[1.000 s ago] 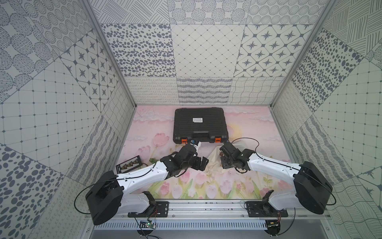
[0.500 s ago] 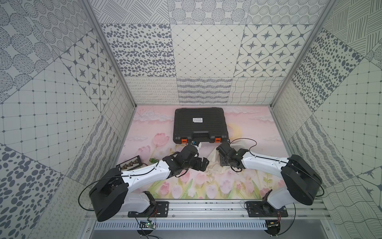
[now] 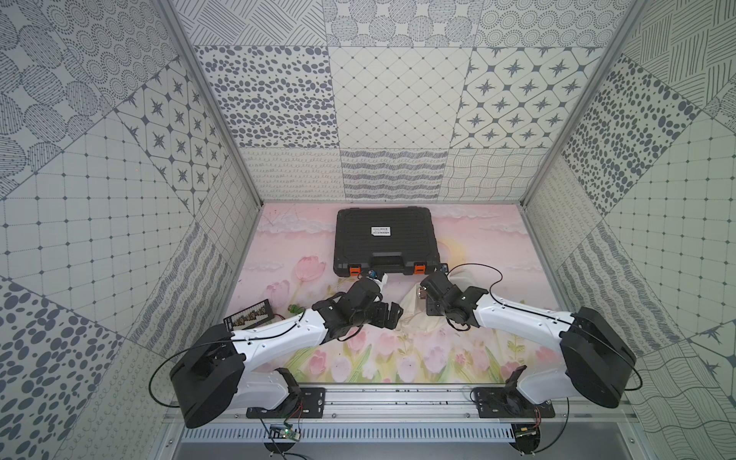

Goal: Close the soil bag
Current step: Pick up the distractor from the center of the board, then place the distractor at the center of the board.

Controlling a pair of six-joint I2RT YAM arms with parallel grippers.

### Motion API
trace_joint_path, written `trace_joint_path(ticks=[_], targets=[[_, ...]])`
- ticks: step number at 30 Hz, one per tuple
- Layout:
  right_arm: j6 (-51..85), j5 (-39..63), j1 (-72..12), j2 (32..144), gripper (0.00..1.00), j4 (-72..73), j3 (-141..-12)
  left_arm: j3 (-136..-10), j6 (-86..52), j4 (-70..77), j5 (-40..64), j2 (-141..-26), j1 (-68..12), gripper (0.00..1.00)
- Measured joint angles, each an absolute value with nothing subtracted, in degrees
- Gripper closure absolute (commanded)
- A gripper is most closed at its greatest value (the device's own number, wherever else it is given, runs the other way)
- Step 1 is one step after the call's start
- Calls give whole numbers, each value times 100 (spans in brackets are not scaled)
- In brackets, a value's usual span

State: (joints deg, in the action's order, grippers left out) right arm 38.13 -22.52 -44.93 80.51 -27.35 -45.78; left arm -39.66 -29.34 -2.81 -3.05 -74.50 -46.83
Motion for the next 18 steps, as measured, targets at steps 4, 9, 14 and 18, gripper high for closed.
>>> trace_joint_path(ticks=[4, 9, 14, 18], targets=[[3463, -2276, -4132, 7734, 100, -2915, -4829, -3966, -2934, -281, -331, -7384, -4681, 1], [2869, -2126, -2670, 7485, 100, -3028, -5183, -3953, -2934, -283, -340, -7332, -4659, 1], [2388, -1730, -1028, 8068, 100, -2834, -5892, -3951, -2934, -283, -325, -7334, -4604, 1], [2233, -1280, -196, 9105, 100, -2541, -6392, -3951, -2932, -283, -303, -7336, -4574, 1]])
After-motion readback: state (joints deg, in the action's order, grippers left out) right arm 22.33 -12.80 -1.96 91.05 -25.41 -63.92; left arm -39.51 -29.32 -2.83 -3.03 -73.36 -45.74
